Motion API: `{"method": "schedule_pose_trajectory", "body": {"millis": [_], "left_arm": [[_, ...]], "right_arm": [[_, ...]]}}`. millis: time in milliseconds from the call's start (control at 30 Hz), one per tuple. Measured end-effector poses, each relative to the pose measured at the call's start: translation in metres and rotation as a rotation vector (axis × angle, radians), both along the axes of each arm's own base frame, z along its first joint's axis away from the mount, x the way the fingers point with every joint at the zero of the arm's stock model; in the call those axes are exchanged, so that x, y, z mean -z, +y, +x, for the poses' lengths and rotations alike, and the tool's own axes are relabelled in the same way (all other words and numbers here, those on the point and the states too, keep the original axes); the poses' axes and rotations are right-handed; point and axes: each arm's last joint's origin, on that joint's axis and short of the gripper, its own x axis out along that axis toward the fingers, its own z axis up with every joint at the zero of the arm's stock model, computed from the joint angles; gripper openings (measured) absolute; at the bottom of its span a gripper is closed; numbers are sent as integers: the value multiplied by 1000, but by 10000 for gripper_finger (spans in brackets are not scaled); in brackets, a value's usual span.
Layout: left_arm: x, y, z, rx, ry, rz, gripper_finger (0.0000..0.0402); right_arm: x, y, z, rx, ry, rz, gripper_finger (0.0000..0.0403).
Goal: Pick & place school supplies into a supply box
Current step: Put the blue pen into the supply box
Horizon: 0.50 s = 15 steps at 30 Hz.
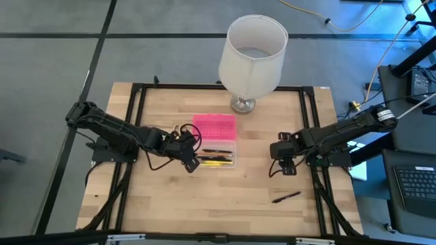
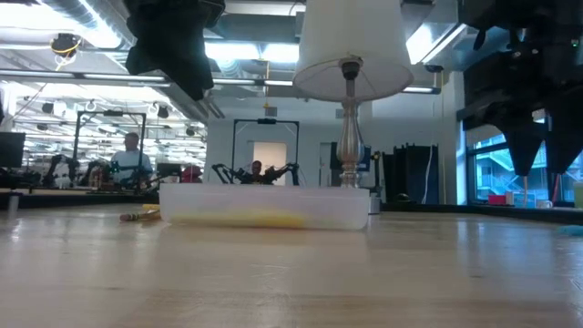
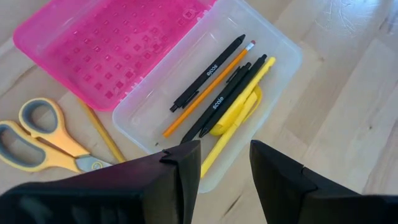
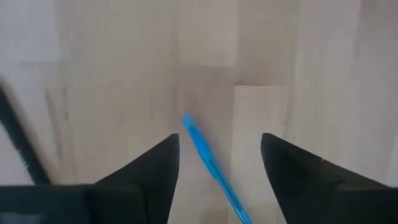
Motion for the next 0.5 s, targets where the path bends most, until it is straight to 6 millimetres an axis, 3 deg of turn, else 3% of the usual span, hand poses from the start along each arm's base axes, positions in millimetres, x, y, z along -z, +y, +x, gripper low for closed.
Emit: {"method": "schedule_pose_trajectory", "body": {"millis": [200,500], "left_arm": [[0,0,0,0,-1,0,129],[0,0,0,0,-4,-1,129]], "right_arm": [[9,2,2,-23,36,18,236],[38,5,13,-23,198,-17,234]]}}
